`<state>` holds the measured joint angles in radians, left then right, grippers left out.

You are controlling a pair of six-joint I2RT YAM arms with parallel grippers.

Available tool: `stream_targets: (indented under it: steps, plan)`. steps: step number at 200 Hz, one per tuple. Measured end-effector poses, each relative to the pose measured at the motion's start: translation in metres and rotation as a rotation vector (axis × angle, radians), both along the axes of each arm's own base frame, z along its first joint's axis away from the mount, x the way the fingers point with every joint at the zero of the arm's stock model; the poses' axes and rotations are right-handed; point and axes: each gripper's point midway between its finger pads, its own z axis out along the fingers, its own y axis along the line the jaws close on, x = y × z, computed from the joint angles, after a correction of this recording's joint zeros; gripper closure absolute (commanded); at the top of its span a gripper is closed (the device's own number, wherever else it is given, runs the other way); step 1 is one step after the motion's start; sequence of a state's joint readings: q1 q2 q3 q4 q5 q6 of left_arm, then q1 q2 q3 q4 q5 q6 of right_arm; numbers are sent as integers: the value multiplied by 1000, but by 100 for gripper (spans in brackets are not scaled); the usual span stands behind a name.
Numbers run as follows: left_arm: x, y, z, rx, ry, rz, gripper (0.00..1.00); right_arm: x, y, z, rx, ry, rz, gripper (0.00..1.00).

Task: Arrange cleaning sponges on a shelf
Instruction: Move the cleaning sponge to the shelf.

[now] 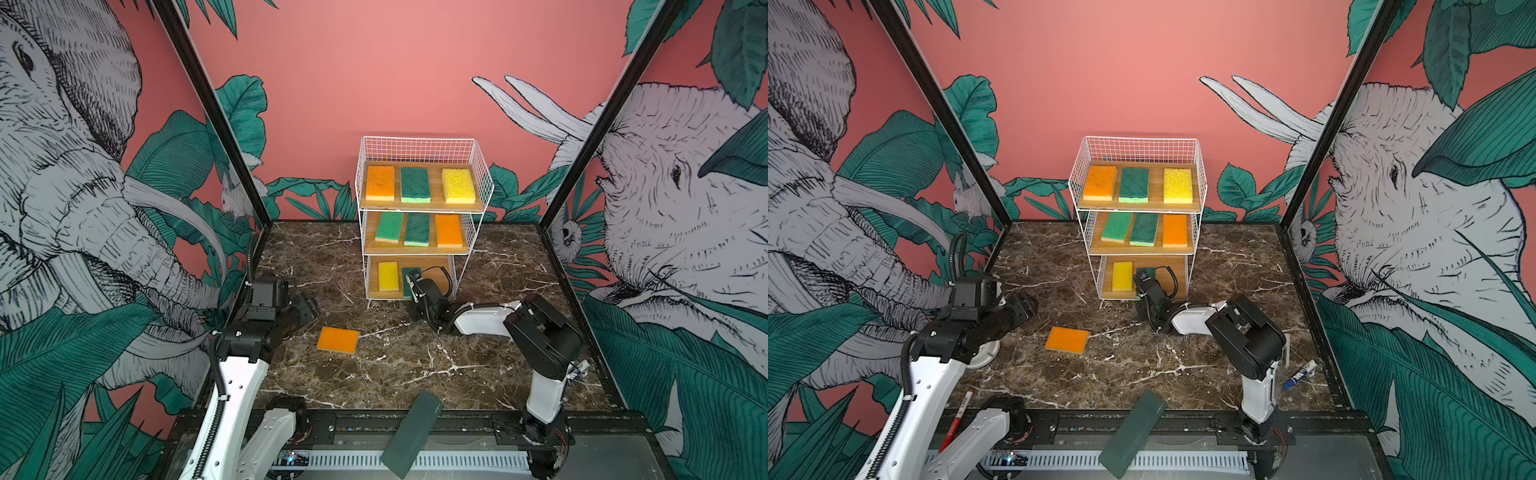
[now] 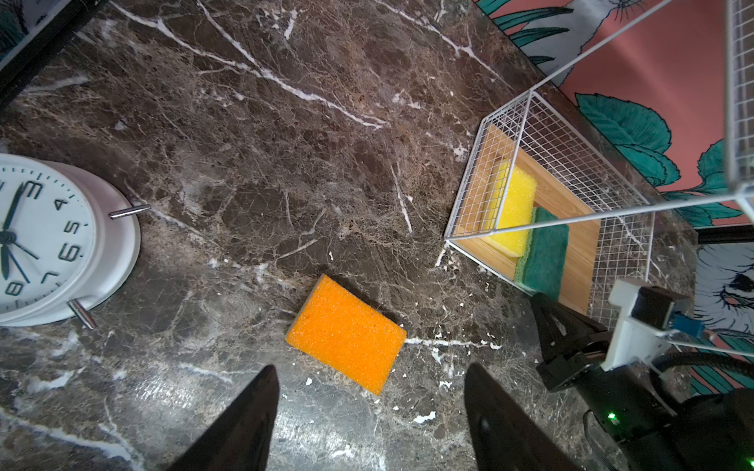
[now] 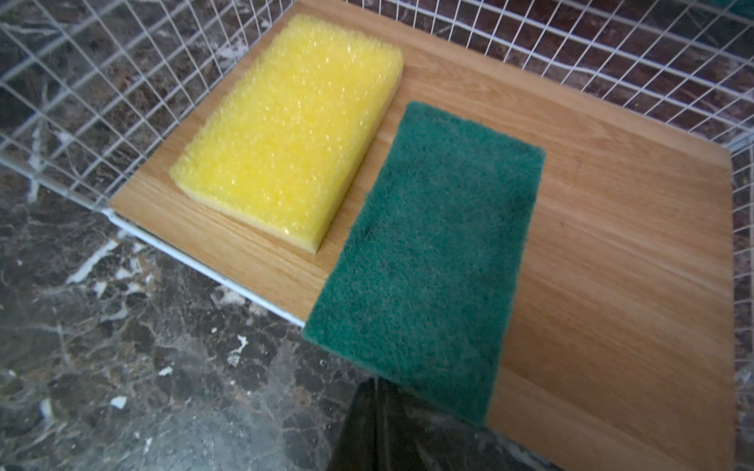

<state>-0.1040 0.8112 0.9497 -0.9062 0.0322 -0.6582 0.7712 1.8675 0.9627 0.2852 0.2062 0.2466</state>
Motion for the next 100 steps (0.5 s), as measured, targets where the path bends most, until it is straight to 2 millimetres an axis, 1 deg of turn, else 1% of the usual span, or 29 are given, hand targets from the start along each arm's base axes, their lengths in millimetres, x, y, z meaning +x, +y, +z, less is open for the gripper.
stream_targets:
  steps: [21,42,78,100]
  plan:
    - [0,0,0,1,0,1,27,5,3,8,20,-21,-3,92]
    - [0,1,-1,3,4,3,27,10,5,11,29,-30,-7,92]
    - [1,2,-3,10,10,7,27,16,10,2,27,-23,-7,92]
    - [1,3,-3,15,9,11,27,18,10,4,33,-29,-9,92]
